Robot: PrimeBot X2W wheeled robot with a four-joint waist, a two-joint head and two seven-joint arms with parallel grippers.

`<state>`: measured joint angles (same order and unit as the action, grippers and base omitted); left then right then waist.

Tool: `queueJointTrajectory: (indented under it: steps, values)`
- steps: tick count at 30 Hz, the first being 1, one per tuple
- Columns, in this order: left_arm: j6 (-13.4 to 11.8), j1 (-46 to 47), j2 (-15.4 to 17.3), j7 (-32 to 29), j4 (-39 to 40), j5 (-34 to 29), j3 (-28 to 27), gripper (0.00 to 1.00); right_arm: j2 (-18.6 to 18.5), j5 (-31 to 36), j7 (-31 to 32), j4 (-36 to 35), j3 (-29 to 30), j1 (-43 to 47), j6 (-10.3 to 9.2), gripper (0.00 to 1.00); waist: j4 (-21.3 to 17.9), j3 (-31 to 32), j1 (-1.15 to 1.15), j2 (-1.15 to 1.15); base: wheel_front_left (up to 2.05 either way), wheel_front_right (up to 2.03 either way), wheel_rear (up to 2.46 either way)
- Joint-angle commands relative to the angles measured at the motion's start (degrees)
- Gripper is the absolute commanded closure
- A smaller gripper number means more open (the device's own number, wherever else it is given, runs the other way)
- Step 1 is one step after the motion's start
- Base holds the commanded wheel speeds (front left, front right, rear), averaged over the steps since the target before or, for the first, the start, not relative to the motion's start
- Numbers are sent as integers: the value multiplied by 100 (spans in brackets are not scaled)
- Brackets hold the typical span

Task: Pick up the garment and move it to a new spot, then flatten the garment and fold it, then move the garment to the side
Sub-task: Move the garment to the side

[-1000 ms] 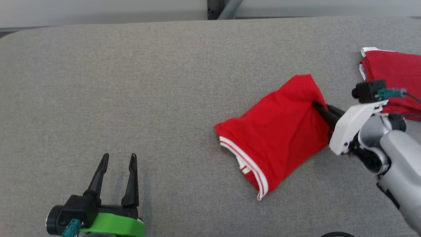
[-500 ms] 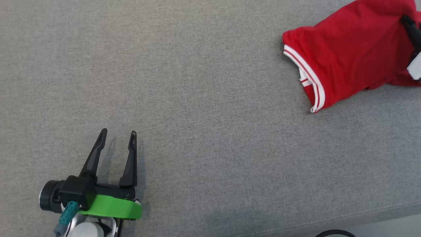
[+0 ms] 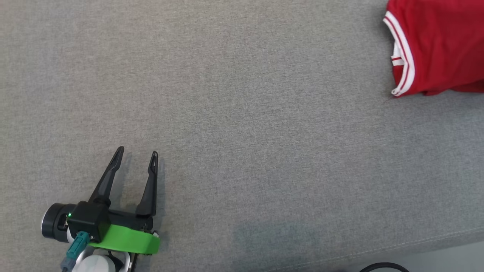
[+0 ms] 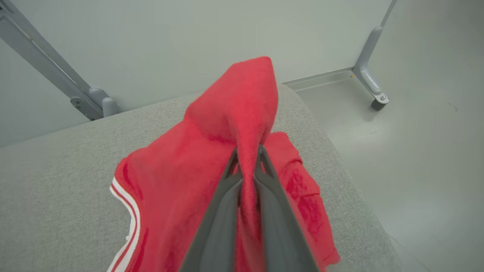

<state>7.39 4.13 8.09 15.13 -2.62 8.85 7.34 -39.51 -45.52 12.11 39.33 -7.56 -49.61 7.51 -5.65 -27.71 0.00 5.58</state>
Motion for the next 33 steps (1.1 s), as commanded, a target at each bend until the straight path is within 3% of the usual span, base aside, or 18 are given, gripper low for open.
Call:
queueJointTrajectory:
  steps: [1, 2, 3, 10, 13, 17, 25, 26, 27, 28, 33]
  values:
    - [19, 20, 42, -2, -17, -46, -5, 0, -22, 163, -124, 129, 73, -19, -5, 75, 56, -29, 0, 0, 0, 0, 0]
    - [19, 0, 48, -2, -38, -49, -5, 0, -13, 372, -258, 278, 114, -18, -5, 47, 78, -32, 0, 0, 0, 0, 0]
    - [19, -23, 55, -1, -72, -53, -18, 0, 32, 530, -421, 428, 176, -28, -5, 0, 100, -30, 0, 0, 0, 0, 0]
    - [19, -107, -51, -2, -297, 23, -68, 0, 431, 1361, -1651, 1013, 428, 235, -5, 0, 306, 178, 0, 0, 0, 0, 0]
    - [18, -188, -125, -1, -444, 86, -125, 0, 614, 1593, -2392, 936, 493, 541, -4, 0, 388, 416, 0, 0, 0, 0, 0]
    - [-24, -399, -299, -2, -671, 258, -364, 0, 779, 1964, -2706, 596, 618, 1156, -7, 0, 452, 891, 0, 0, 0, 0, 0]
    - [-65, -779, -454, -1, -798, 198, -679, 0, 1720, 2964, -2716, -1631, 1449, 3156, -6, 0, 615, 1765, 0, 0, 0, 0, 0]
    - [-65, -779, -454, -1, -798, 198, -679, 0, 1720, 2964, -2716, -1631, 1449, 3156, -6, 0, 615, 1765, 0, 0, 0, 0, 0]
    - [-71, -842, -465, -1, -797, 177, -726, 0, 2033, 3254, -2716, -2111, 1498, 3650, -6, 0, 660, 1881, 0, 0, 0, 0, 0]
    - [-71, -842, -465, -1, -797, 177, -726, 0, 2033, 3254, -2716, -2111, 1498, 3650, -6, 0, 660, 1881, 0, 0, 0, 0, 0]
    - [-48, -972, -493, -1, -704, 233, -852, 0, 2727, 3921, -2717, -2774, 1470, 4542, -6, 0, 730, 2191, 0, 0, 0, 0, 0]
